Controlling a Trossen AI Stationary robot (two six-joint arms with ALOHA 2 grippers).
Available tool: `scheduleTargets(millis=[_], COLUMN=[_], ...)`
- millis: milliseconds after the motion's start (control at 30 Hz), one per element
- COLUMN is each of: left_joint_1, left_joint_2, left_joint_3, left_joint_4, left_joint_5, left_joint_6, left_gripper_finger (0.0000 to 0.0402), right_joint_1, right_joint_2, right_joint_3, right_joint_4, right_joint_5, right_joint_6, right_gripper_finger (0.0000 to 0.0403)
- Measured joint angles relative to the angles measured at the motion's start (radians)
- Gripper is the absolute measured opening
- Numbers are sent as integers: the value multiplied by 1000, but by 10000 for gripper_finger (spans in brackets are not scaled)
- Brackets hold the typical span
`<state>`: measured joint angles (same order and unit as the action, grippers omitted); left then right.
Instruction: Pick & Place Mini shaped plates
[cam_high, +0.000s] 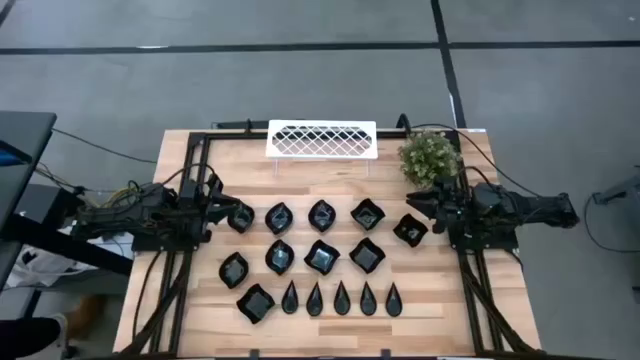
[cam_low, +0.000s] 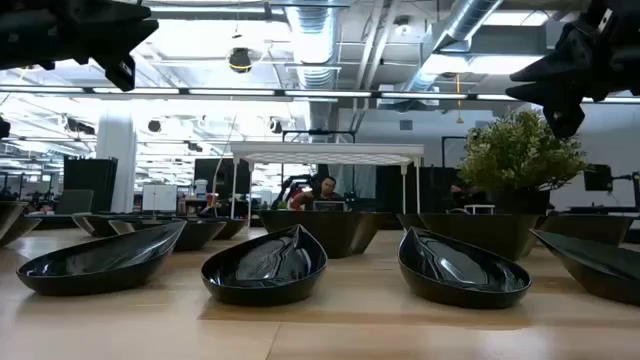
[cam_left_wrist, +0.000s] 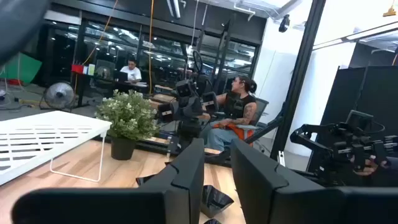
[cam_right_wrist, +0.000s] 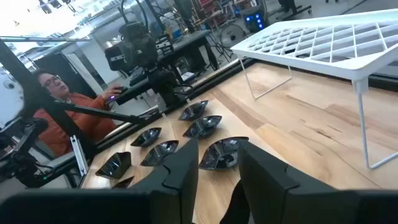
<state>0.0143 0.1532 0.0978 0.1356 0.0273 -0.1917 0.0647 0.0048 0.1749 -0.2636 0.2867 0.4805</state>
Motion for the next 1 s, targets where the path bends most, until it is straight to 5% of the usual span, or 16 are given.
scheduleTargets(millis=[367, 567, 733, 1000], left_joint_1=[0, -2, -2, -2], left_joint_2=[0, 0, 0, 0], left_joint_3=[0, 0, 0, 0], left_joint_4=[0, 0, 0, 0], left_joint_5=[0, 0, 0, 0], left_joint_6=[0, 0, 0, 0], left_gripper_finger=[82, 82, 82, 82], right_joint_1=[0, 17, 101, 300], right_joint_2=[0, 19, 124, 419], right_joint_3=[0, 0, 16, 147], right_joint_4=[12, 170, 271, 267], right_joint_5=[0, -65, -201, -254], right_joint_6=[1, 41, 115, 383], right_gripper_finger=[108, 95, 60, 4])
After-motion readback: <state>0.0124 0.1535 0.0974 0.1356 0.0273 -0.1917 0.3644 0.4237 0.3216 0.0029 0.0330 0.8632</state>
